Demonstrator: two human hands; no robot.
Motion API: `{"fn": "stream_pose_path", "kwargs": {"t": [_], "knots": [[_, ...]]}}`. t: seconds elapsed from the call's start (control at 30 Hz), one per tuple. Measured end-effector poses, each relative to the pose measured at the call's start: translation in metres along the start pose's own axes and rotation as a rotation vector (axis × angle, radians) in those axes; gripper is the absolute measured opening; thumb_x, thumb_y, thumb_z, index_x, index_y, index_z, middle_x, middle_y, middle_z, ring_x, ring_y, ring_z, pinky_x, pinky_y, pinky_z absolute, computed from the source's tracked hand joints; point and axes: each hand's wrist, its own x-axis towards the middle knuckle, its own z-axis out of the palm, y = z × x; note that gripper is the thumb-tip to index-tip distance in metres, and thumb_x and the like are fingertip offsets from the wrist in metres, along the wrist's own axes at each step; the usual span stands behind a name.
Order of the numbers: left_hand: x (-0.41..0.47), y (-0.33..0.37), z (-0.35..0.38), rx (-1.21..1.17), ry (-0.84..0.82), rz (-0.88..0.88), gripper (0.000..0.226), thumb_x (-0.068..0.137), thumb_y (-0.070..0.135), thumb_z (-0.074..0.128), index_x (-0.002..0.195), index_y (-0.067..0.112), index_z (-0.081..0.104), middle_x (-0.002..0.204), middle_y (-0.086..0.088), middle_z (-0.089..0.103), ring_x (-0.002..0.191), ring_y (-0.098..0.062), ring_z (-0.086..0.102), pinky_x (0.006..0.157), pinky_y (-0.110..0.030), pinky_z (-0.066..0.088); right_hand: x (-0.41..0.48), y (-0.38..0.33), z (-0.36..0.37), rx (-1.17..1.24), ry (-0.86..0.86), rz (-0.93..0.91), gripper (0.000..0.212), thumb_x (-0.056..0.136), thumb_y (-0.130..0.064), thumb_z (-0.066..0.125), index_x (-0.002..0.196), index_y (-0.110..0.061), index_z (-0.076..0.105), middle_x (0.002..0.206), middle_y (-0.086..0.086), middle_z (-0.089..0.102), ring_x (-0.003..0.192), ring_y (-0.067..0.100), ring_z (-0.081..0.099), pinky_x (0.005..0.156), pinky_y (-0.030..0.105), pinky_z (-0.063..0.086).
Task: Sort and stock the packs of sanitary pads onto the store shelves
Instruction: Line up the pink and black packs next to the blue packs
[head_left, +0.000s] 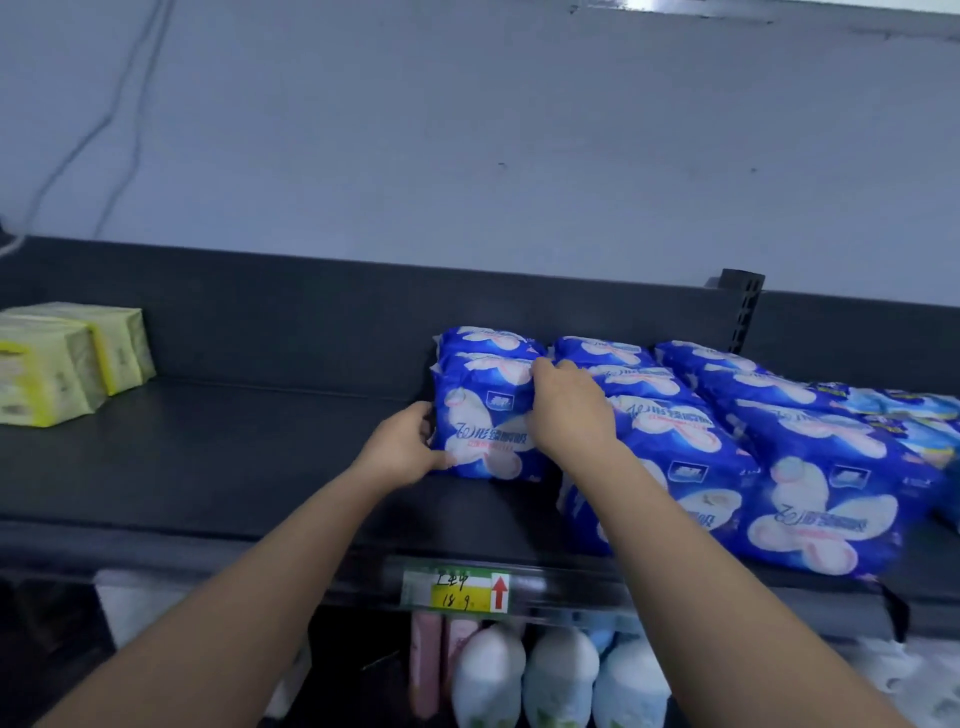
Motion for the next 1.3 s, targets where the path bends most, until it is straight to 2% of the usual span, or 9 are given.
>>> {"fn": "stream_pose_path", "kwargs": {"t": [0.1,0.2,0.23,0.33,0.5,0.6,0.8,1.07,1.3], "knots": [[-0.014,-0.004,-0.013,0.154,0.041,0.0,0.06,0.076,0.011,0.08,0.131,0.009,0.055,0.114,-0.005,0.063,0.099,-0.016,0.06,0.082,-0.02,0.043,-0.009,-0.01,0.007,-0.046,0.094,-0.123,0.032,0.087,-0.014,0.06,0.118,-0.01,0.053,0.121,0.013,0.053,0.116,0.031,0.046,0.093,0.036,0.04],[-0.036,-0.01,-0.038,0.331,0.099,0.003,0.061,0.08,0.021,0.077,0.135,0.01,0.052,0.13,-0.007,0.06,0.118,-0.018,0.056,0.094,-0.023,0.042,-0.02,-0.031,0.012,-0.045,0.16,-0.255,0.035,0.063,-0.016,0.082,0.092,-0.008,0.063,0.092,0.013,0.062,0.091,0.035,0.056,0.078,0.038,0.045],[-0.044,-0.012,-0.046,0.383,0.114,-0.009,0.059,0.082,0.025,0.075,0.135,0.01,0.052,0.132,-0.006,0.058,0.12,-0.019,0.055,0.097,-0.026,0.042,-0.024,-0.038,0.012,-0.023,0.158,-0.287,0.037,0.062,-0.02,0.083,0.092,-0.008,0.064,0.092,0.013,0.062,0.091,0.035,0.056,0.077,0.038,0.045],[-0.073,-0.023,-0.075,0.554,0.184,-0.054,0.056,0.086,0.031,0.07,0.134,0.011,0.052,0.133,-0.008,0.057,0.122,-0.024,0.053,0.099,-0.034,0.044,-0.042,-0.065,0.018,0.039,0.053,-0.402,0.042,0.085,-0.032,0.067,0.121,-0.013,0.055,0.121,0.01,0.055,0.119,0.03,0.045,0.095,0.037,0.036],[-0.134,-0.044,-0.126,0.83,0.229,-0.197,0.047,0.087,0.037,0.065,0.123,0.009,0.055,0.123,-0.009,0.055,0.115,-0.028,0.053,0.091,-0.039,0.047,-0.061,-0.121,0.027,0.092,-0.11,-0.567,0.05,0.09,-0.039,0.062,0.133,-0.017,0.047,0.136,0.008,0.049,0.13,0.027,0.038,0.1,0.037,0.037],[-0.179,-0.057,-0.158,0.946,0.278,-0.282,0.039,0.087,0.036,0.063,0.114,0.008,0.057,0.114,-0.01,0.055,0.111,-0.03,0.054,0.087,-0.039,0.048,-0.077,-0.16,0.025,0.134,-0.197,-0.665,0.05,0.092,-0.037,0.059,0.137,-0.017,0.045,0.136,0.008,0.049,0.13,0.027,0.038,0.098,0.037,0.039],[-0.281,-0.07,-0.216,1.077,0.362,-0.51,0.038,0.086,0.035,0.063,0.112,0.01,0.054,0.118,-0.01,0.055,0.113,-0.03,0.052,0.086,-0.039,0.046,-0.127,-0.243,0.014,0.203,-0.285,-0.849,0.045,0.092,-0.035,0.059,0.131,-0.017,0.048,0.126,0.008,0.052,0.121,0.027,0.043,0.086,0.036,0.043],[-0.456,-0.072,-0.281,1.173,0.479,-0.79,0.038,0.089,0.033,0.058,0.121,0.013,0.052,0.12,-0.007,0.053,0.116,-0.027,0.049,0.086,-0.037,0.043,-0.246,-0.355,-0.028,0.314,-0.333,-1.101,0.056,0.09,-0.038,0.061,0.139,-0.017,0.042,0.134,0.011,0.048,0.126,0.031,0.044,0.096,0.04,0.044],[-0.625,-0.056,-0.319,1.199,0.563,-1.014,0.037,0.09,0.038,0.057,0.117,0.013,0.052,0.118,-0.006,0.054,0.116,-0.026,0.048,0.086,-0.037,0.042,-0.379,-0.438,-0.083,0.408,-0.349,-1.318,0.053,0.09,-0.035,0.061,0.138,-0.017,0.044,0.132,0.011,0.05,0.123,0.03,0.045,0.094,0.039,0.045]]}}
